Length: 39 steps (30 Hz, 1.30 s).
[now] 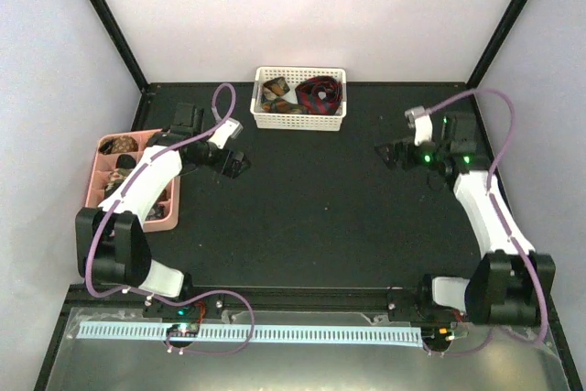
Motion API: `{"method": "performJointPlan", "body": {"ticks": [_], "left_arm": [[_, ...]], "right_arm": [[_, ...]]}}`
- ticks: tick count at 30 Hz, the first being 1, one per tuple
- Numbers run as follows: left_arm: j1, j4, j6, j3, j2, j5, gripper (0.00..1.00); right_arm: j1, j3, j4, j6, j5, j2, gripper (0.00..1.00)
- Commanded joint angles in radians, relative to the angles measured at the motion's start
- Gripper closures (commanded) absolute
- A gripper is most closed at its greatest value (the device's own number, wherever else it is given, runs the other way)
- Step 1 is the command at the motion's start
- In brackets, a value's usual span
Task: Roll the ties
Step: Pick up the tie from the bin.
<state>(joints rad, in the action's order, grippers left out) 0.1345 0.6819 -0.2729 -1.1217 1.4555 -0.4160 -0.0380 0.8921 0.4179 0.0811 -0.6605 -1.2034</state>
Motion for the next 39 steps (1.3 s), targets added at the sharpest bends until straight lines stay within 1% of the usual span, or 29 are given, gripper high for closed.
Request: {"method": "performJointPlan", "body": {"ticks": [1, 3, 7, 11, 13, 17, 19, 23, 26, 31, 35, 39], "left_arm": [[0.002, -0.031, 0.017, -0.052, -0.001, -0.035, 0.01], [0.002, -0.027, 0.028, -0.069, 0.011, -0.035, 0.01], [0.002, -0.028, 0.032, -0.068, 0.008, -0.019, 0.01], [0.001, -0.037, 0.029, -0.041, -0.018, 0.003, 0.01], [0.001, -0.042, 0.029, -0.029, -0.034, 0.008, 0.01], [0.001, -0.042, 0.03, -0.017, -0.055, 0.017, 0.01], [0.001, -0.041, 0.031, -0.013, -0.063, 0.017, 0.01], [0.001, -0.041, 0.031, -0.002, -0.072, 0.014, 0.01], [0.001, -0.041, 0.033, 0.0, -0.073, 0.015, 0.01], [0.001, -0.04, 0.042, 0.003, -0.08, 0.01, 0.01], [0.001, -0.044, 0.04, 0.005, -0.081, 0.01, 0.01], [0.001, -0.044, 0.043, 0.005, -0.075, 0.005, 0.01]], "right_arm": [[0.079, 0.242, 0.018, 0.065, 0.104, -0.151, 0.0], [0.134, 0.374, 0.064, 0.113, 0.179, -0.252, 0.0], [0.228, 0.685, 0.227, 0.205, 0.296, -0.491, 0.0], [0.287, 0.96, 0.326, 0.222, 0.372, -0.727, 0.06], [0.31, 1.065, 0.344, 0.227, 0.415, -0.822, 0.09], [0.344, 1.229, 0.351, 0.253, 0.517, -1.001, 0.19], [0.353, 1.306, 0.361, 0.263, 0.544, -1.074, 0.23], [0.373, 1.429, 0.332, 0.307, 0.61, -1.191, 0.28], [0.388, 1.476, 0.291, 0.368, 0.685, -1.265, 0.31], [0.4, 1.489, 0.208, 0.467, 0.798, -1.345, 0.34], [0.401, 1.491, 0.17, 0.533, 0.827, -1.397, 0.36], [0.407, 1.491, 0.172, 0.609, 0.839, -1.433, 0.36]]}}
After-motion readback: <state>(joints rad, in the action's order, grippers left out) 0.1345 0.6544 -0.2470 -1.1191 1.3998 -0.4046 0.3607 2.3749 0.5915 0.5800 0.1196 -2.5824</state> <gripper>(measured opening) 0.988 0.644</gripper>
